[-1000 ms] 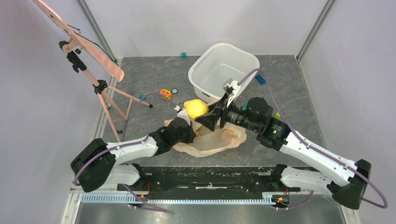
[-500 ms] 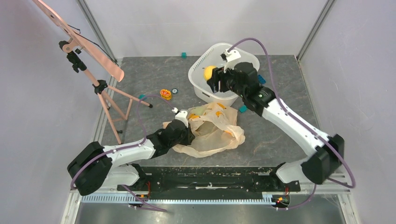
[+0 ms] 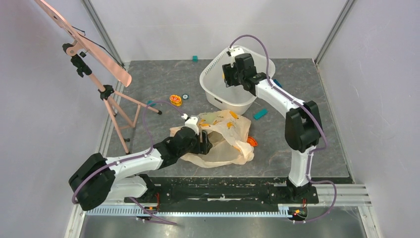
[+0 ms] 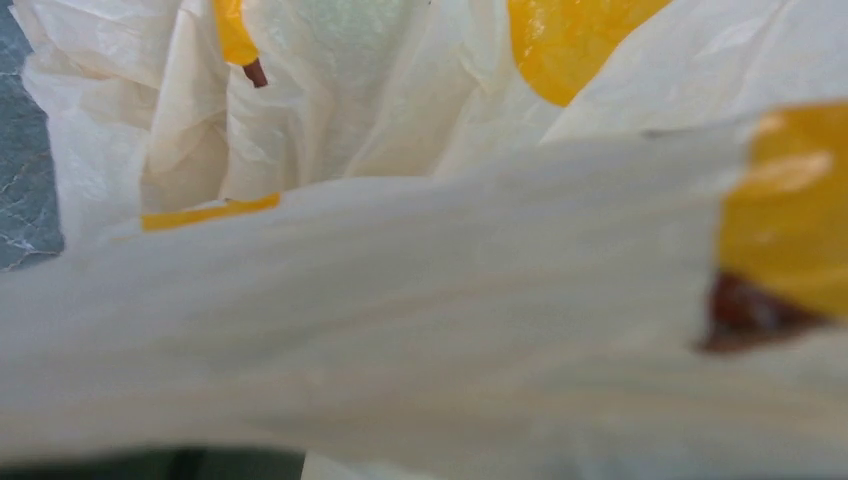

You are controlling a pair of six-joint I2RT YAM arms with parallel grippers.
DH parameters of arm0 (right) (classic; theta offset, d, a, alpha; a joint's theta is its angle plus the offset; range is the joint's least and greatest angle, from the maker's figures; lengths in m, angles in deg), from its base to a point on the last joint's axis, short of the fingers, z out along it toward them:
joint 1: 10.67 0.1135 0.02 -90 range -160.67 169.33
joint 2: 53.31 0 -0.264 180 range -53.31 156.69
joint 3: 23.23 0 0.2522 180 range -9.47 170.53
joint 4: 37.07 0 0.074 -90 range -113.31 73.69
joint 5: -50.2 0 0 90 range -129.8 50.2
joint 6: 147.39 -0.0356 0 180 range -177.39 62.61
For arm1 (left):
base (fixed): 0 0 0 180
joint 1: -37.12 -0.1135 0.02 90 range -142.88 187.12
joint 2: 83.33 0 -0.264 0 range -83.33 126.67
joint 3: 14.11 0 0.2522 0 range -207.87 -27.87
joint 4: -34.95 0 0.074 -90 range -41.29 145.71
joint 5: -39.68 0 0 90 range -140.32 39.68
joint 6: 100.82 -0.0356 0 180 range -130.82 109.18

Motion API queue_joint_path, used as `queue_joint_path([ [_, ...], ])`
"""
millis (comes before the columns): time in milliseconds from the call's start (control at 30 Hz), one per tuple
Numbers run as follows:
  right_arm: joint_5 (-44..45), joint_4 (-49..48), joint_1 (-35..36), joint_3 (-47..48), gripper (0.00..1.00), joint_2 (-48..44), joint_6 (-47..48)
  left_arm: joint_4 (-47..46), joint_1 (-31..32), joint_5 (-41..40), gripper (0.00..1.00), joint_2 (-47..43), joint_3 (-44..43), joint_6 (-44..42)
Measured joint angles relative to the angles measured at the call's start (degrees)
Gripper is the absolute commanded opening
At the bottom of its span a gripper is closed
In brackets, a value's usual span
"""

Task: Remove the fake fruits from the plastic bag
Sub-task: Place the fake fruit in the bin.

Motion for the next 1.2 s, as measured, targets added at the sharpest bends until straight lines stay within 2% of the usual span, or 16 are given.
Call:
queue_joint_path([
  [33,0.2,0.0,-0.2,0.3,0.59,1.5,0.3,0.0,0.0,-0.1,0.95,-0.3,0.0,0.0],
  [67,0.2,0.0,-0.3,0.5,0.59,2.7,0.5,0.1,0.0,-0.3,1.00,-0.6,0.0,0.0],
  [367,0.9,-0.2,-0.3,0.4,0.60,9.2,4.0,4.4,0.0,-2.5,1.00,-2.2,-0.5,0.2],
  [767,1.0,0.9,-0.3,1.6,0.72,13.2,6.1,5.8,0.0,-3.5,1.00,-3.3,-0.6,0.6],
  [1000,0.8,2.3,-0.3,1.6,0.90,14.3,6.9,5.8,0.0,-3.9,1.00,-4.4,-0.6,1.0],
  [1200,0.7,2.6,-0.3,1.6,0.96,13.7,7.8,5.7,0.0,-3.9,1.00,-5.4,-0.6,1.0],
])
